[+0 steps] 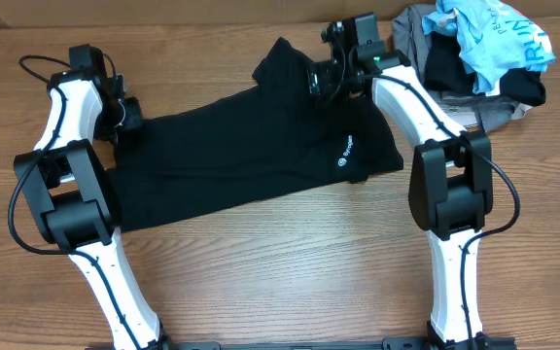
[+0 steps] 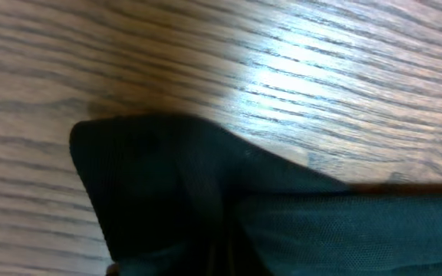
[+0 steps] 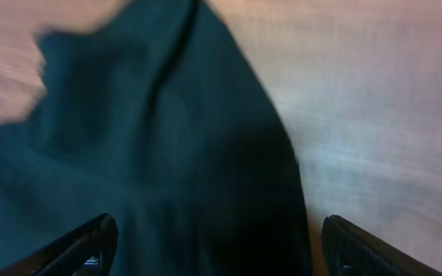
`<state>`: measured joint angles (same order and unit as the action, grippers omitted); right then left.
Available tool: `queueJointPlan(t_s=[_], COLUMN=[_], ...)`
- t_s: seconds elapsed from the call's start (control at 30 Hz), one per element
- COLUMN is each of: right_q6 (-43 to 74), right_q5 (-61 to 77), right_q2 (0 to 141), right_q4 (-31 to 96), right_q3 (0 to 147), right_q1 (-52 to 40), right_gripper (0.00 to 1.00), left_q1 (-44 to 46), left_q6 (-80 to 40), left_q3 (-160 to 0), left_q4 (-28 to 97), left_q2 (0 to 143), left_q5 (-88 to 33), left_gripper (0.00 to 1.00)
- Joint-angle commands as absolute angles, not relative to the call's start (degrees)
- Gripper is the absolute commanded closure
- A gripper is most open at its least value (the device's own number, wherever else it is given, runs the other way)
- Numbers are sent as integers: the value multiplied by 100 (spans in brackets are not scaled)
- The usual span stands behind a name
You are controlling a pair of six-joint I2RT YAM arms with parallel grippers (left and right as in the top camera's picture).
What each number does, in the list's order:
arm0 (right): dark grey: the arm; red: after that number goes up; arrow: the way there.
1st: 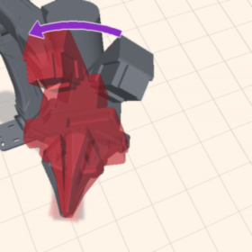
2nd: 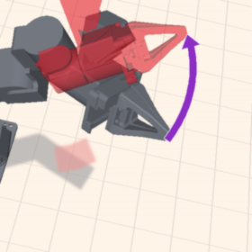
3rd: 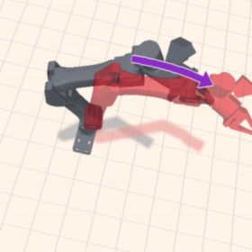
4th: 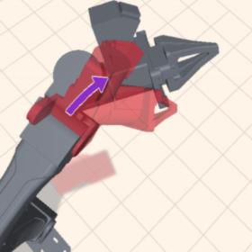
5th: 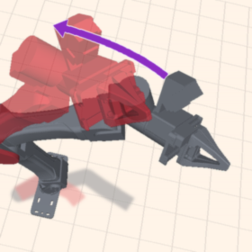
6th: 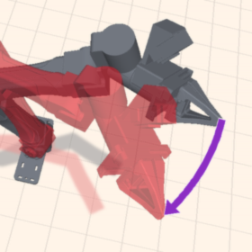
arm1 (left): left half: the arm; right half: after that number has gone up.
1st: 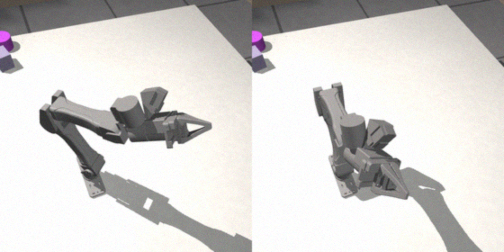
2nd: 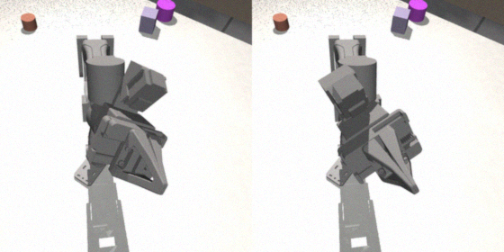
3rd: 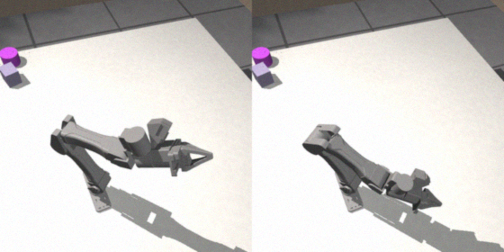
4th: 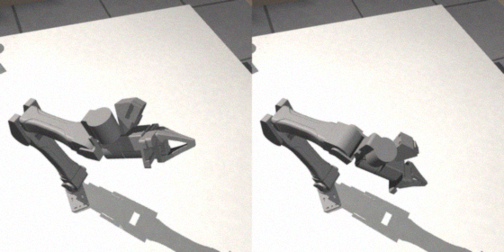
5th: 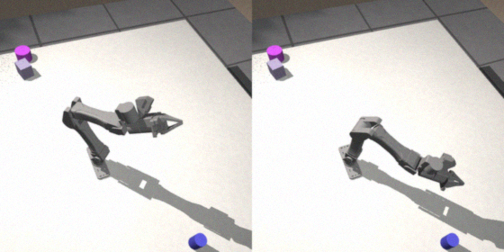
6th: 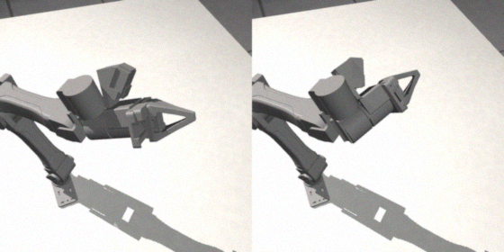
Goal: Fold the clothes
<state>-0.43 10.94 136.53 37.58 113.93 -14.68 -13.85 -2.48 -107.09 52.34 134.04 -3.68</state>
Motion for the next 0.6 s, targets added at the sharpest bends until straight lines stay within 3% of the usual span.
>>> queueJointPlan(t_s=[0.0,0.17,0.37,0.57], right_q6=[193,880,1278,1865], right_q5=[777,517,517,449], right_q2=[13644,13646,13646,13646], right_q4=[4206,5273,5669,6536], right_q3=[11461,11172,10582,10420], right_q1=[-1404,-1127,-945,-961], right_gripper=[12,17,57,84], left_q1=[-1385,-1527,-1557,-1549], left_q6=[-788,-1041,-1079,-1072], left_q3=[-10739,-10742,-10742,-10742], left_q4=[5317,5371,5363,5301], left_q2=[13570,13570,13570,13570], left_q5=[141,191,189,191], left_gripper=[96,96,96,96])
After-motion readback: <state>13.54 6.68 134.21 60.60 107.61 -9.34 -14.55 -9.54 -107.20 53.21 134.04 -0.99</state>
